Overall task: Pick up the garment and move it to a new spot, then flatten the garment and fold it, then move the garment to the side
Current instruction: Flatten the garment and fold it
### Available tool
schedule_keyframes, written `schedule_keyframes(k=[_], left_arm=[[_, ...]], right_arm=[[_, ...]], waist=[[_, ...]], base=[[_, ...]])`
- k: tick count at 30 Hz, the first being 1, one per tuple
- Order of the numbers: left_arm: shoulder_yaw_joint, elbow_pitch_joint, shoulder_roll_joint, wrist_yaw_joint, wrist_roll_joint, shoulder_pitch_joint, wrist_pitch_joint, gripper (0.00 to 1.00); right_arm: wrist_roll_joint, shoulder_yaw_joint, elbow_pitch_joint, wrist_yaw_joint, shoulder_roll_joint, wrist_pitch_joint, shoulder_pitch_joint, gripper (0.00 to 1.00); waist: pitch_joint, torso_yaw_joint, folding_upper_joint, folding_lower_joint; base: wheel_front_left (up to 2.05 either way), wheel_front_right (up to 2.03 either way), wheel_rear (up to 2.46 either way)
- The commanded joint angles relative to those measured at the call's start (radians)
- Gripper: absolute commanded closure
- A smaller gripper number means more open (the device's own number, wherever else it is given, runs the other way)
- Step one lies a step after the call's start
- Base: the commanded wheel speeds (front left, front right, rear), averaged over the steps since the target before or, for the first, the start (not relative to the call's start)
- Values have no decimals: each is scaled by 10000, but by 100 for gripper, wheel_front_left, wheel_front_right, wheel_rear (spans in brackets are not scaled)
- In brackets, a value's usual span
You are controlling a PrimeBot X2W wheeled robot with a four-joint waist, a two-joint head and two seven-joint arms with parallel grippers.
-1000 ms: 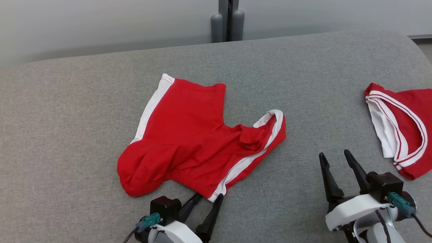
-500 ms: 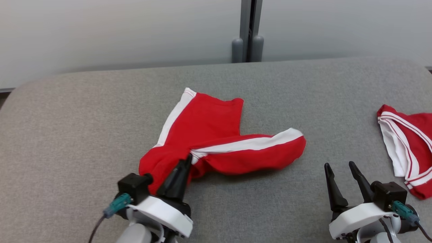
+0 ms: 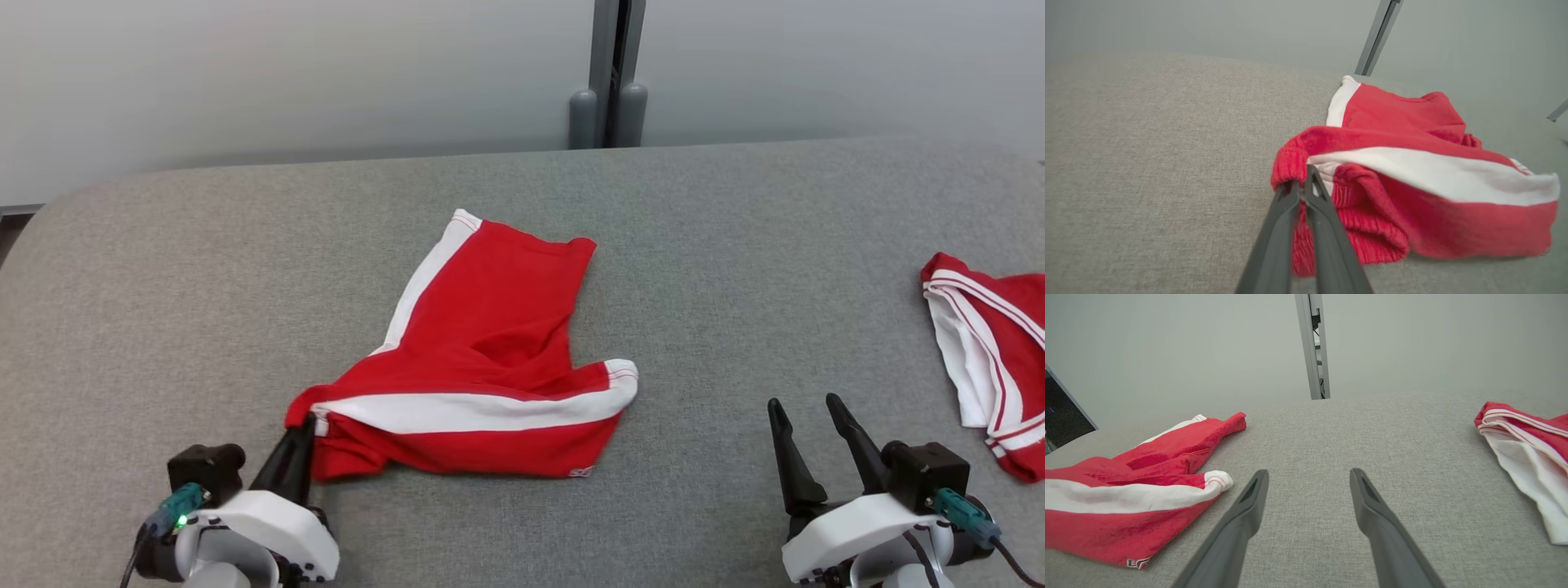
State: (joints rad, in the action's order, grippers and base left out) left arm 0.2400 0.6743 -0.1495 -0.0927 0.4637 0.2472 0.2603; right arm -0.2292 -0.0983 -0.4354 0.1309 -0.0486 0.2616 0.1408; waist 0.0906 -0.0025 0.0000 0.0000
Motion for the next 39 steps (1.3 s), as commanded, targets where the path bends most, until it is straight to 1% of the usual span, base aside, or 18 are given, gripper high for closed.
schedule_keyframes(k=[1,4,6,7,8,9,10,12,17,18,22,25,28,33,39], left_arm=[[-82,239,-120,151,-92,206,53,100],[-461,650,-294,563,-286,436,51,100],[-683,792,-274,743,-338,543,53,100],[-644,926,-323,765,-494,533,55,100],[-703,1015,-309,713,-479,549,54,96],[-762,982,-344,701,-595,593,55,65],[-790,993,-359,687,-685,582,55,0],[-927,961,-273,702,-809,463,56,0],[-1469,261,-49,1279,-1320,-148,57,0],[-1469,261,-49,1279,-1320,-148,57,0],[-1904,-641,224,1590,-1831,-887,57,0],[-2214,-1324,406,1727,-2230,-1454,57,0],[-2366,-1744,587,1689,-2560,-1956,58,0],[-2726,-2298,828,1679,-2806,-2578,58,0],[-2849,-2484,936,1570,-2905,-2905,58,0]], right_arm=[[-6,25,-10,-4,-52,44,117,0],[6,25,-30,-4,-51,44,182,0],[28,49,-37,-4,-50,44,235,0],[32,48,-36,-4,-52,44,248,0],[37,49,-39,-4,-52,44,249,0],[39,49,-33,-4,-50,44,249,0],[32,51,-37,-4,-48,44,242,0],[5,74,-31,-4,-51,44,236,0],[-54,86,227,-4,-48,44,117,0],[-54,86,227,-4,-48,44,117,0],[-18,98,558,-4,-49,42,-90,0],[93,110,827,-4,-50,44,-245,0],[138,69,1028,-4,-50,42,-382,0],[349,-86,1289,-4,-52,42,-672,0],[293,-265,1202,-4,-50,42,-933,0]], waist=[[92,-93,0,0],[202,-192,0,0],[239,-244,0,0],[237,-271,0,0],[233,-294,0,0],[218,-315,0,0],[185,-336,0,0],[109,-365,0,0],[-219,-420,0,0],[-219,-420,0,0],[-548,-414,0,0],[-776,-379,0,0],[-962,-349,0,0],[-1224,-310,0,0],[-1295,-223,0,0]], base=[[0,0,0],[0,0,0],[0,0,0],[0,0,0],[0,0,0],[0,0,0],[0,0,0],[0,0,0],[0,0,0],[0,0,0],[0,0,0],[0,0,0],[0,0,0],[0,0,0],[0,0,0]])
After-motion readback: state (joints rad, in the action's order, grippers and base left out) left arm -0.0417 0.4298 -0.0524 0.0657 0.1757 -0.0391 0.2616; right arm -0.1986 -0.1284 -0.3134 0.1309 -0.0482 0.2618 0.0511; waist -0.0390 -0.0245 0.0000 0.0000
